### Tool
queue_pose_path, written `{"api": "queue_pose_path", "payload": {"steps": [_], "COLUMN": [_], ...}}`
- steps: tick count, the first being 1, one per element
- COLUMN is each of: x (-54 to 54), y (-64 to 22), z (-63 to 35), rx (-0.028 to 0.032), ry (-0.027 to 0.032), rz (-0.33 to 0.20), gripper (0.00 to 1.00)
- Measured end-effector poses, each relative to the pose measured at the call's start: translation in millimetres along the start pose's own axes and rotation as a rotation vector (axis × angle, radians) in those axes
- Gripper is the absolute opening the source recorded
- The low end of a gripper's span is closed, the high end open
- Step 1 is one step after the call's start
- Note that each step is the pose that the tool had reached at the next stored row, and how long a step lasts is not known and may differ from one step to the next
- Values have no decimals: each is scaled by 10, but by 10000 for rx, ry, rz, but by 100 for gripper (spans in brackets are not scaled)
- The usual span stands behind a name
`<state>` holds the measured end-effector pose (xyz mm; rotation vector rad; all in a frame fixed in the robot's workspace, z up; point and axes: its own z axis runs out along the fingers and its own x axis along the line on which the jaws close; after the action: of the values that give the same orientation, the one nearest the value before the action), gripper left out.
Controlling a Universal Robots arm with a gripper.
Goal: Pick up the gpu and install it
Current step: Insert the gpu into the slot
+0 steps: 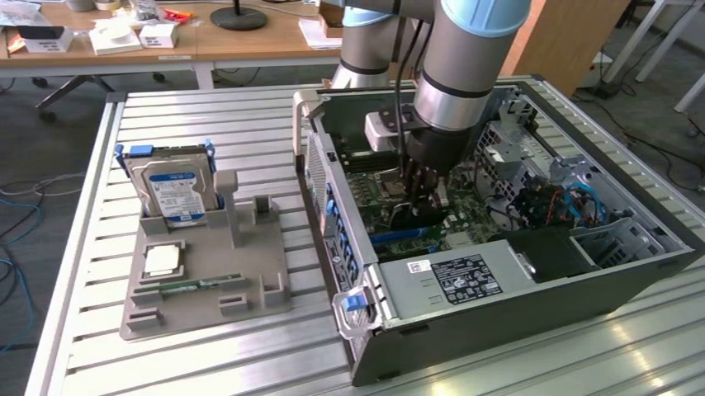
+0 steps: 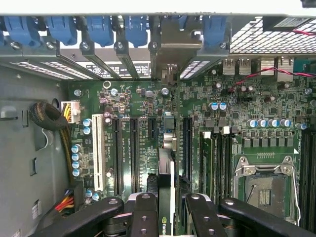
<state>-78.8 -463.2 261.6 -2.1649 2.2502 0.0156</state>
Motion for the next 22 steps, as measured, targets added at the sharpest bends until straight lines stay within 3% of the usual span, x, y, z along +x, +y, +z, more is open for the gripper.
{"api": "queue_pose_path", "payload": {"steps": [22], "x": [2], "y": [13], "z": [54], "rx": [-1], "ry": [2], "rz": [0], "gripper": [26]}}
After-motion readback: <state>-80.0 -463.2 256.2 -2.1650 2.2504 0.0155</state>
